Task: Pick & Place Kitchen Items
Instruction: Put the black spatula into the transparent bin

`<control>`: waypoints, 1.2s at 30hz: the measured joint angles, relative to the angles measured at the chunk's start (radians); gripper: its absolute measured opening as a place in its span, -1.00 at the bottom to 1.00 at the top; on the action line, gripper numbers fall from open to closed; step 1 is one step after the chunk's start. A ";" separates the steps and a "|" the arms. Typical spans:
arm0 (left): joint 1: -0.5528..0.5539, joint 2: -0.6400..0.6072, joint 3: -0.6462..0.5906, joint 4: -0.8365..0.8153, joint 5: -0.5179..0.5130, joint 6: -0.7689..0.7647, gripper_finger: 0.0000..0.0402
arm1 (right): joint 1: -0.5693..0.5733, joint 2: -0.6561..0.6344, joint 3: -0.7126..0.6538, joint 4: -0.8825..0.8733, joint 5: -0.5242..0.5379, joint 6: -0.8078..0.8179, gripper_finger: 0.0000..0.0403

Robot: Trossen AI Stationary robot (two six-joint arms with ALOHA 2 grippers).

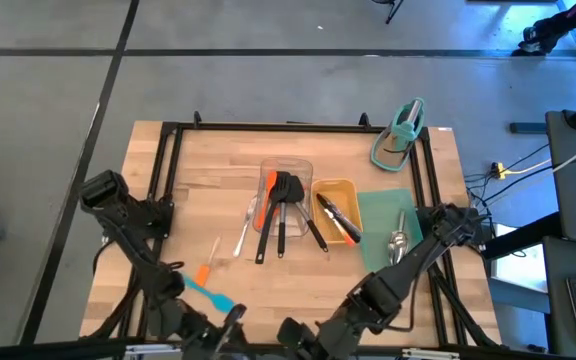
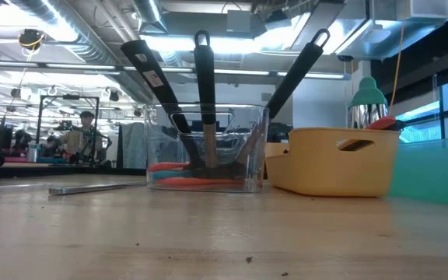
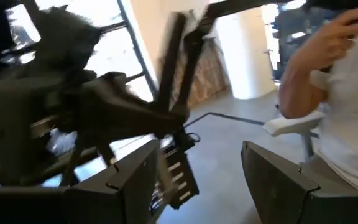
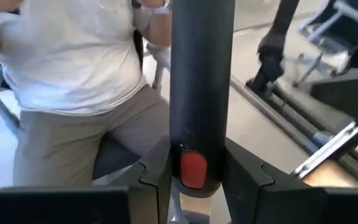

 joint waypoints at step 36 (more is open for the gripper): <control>-0.022 -0.026 0.107 -0.134 -0.120 0.127 0.11 | -0.151 0.080 0.000 0.147 -0.193 0.085 -0.48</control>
